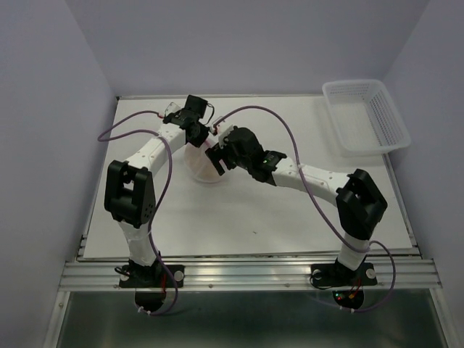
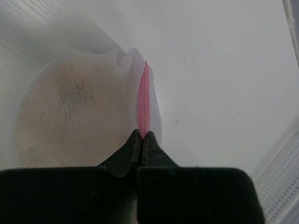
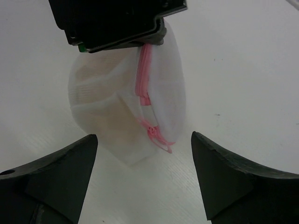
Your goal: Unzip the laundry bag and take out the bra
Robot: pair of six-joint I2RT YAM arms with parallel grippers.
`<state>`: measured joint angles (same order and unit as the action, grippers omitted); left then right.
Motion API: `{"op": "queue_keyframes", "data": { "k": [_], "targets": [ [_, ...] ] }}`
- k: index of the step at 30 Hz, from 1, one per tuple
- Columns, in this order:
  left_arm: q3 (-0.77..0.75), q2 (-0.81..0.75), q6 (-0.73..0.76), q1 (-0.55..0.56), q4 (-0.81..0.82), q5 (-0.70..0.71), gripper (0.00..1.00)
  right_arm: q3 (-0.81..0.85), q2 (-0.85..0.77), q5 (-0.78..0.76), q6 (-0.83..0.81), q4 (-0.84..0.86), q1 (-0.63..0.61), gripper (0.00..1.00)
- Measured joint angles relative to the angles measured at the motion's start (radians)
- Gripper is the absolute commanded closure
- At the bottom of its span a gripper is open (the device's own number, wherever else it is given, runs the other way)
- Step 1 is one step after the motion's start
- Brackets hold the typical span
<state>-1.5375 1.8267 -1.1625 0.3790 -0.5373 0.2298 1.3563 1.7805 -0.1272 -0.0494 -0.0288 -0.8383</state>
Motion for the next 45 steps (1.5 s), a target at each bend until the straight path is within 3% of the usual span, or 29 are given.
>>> {"op": "queue_keyframes", "data": {
  "k": [3,4,8,18,36,45],
  "targets": [
    [0.000,0.000,-0.005,0.001,-0.007,0.003,1.00,0.027,0.037,-0.068,-0.066,0.000,-0.034,0.25],
    [0.000,-0.001,-0.006,0.001,-0.007,0.003,1.00,0.035,0.051,-0.089,-0.086,0.000,-0.044,0.35],
    [0.000,-0.009,-0.011,0.001,-0.007,0.008,1.00,0.062,0.096,-0.146,-0.136,-0.001,-0.063,0.44],
    [0.002,-0.026,-0.010,0.000,-0.007,0.008,1.00,0.103,0.151,-0.228,-0.173,-0.002,-0.067,0.47],
    [0.008,-0.027,-0.010,-0.003,-0.005,-0.007,1.00,0.117,0.161,-0.258,-0.163,-0.009,-0.073,0.66],
    [0.008,-0.027,-0.005,-0.003,-0.005,-0.008,1.00,0.116,0.161,-0.259,-0.161,-0.009,-0.073,0.89]
  ]
}}
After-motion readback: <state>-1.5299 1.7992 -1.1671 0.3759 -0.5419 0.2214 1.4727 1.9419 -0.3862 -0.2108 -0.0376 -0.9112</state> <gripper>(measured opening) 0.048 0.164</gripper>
